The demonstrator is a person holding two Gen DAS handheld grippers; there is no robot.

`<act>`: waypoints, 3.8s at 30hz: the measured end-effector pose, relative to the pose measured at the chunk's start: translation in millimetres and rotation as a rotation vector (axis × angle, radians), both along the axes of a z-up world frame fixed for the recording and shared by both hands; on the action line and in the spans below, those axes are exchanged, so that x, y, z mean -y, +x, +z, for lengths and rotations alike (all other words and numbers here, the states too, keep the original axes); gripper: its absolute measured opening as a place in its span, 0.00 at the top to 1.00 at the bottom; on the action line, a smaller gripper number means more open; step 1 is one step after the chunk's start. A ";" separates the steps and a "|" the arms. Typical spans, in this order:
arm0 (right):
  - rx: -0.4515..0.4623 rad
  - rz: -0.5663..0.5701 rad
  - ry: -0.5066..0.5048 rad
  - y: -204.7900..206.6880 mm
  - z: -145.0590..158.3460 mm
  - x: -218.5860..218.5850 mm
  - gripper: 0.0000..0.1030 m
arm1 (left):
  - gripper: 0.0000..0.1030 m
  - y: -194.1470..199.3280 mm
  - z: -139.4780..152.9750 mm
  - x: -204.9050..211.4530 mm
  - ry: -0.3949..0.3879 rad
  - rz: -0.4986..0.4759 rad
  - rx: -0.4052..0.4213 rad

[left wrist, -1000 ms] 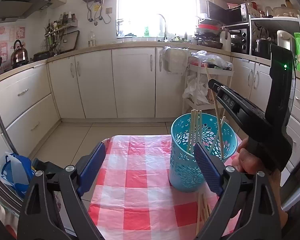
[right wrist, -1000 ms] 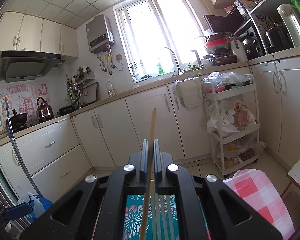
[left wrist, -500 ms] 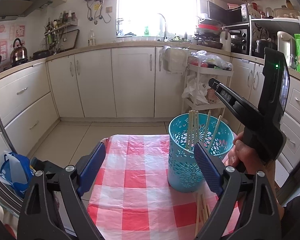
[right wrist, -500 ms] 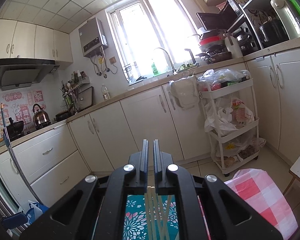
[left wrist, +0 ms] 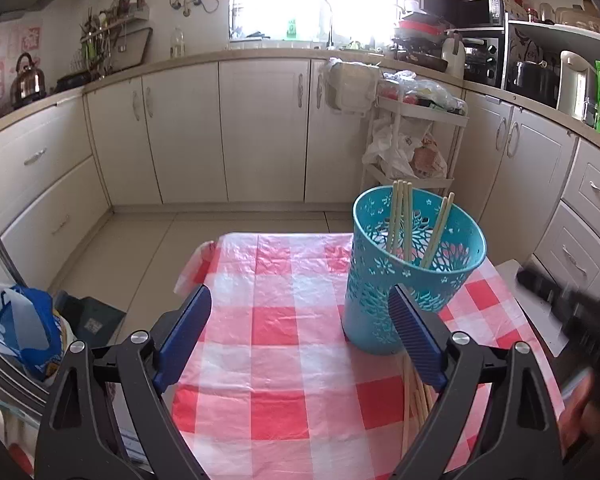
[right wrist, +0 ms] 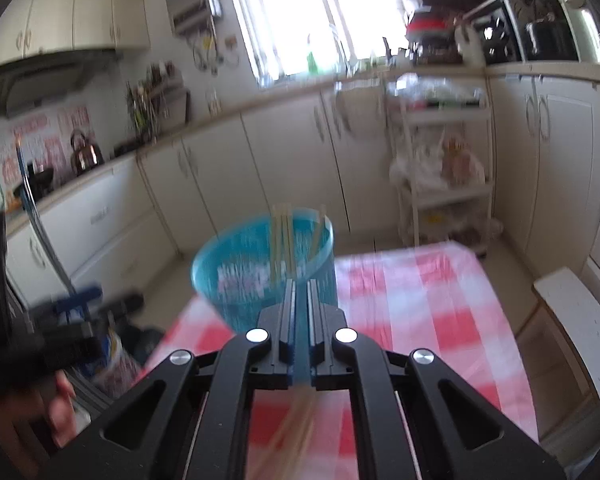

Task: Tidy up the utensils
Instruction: 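Move both open grippers back down to the chopsticks on the table, then close the left gripper on a wooden chopstick while the right gripper grasps another, then lift the left gripper's chopstick over the teal cup while the right gripper lifts its chopstick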

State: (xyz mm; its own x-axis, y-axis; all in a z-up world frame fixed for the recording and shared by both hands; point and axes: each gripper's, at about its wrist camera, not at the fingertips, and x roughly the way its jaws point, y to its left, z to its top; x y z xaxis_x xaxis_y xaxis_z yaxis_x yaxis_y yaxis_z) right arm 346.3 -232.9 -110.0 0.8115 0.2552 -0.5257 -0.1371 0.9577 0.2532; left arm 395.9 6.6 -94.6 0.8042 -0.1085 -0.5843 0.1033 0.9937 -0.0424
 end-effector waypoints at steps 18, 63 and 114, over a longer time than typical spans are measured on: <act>-0.377 0.136 -0.225 -38.4 -109.5 -39.2 0.94 | 0.16 -51.0 -104.9 65.7 0.132 -0.257 -0.287; -0.393 0.111 -0.161 -9.7 -111.6 -14.3 0.91 | 0.88 15.0 -137.4 105.8 0.030 -0.318 -0.377; -0.417 0.107 -0.029 -21.6 -112.0 -4.0 0.94 | 0.95 -78.0 3.4 55.3 -0.056 -0.270 0.119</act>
State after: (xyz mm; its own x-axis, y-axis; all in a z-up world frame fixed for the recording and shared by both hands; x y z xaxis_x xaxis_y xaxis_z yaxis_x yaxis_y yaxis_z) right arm 324.7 -228.9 -222.0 0.4980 0.3068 -0.8111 -0.1281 0.9511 0.2811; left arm 317.8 -48.7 -91.1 0.8047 -0.3570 -0.4744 0.3709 0.9262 -0.0678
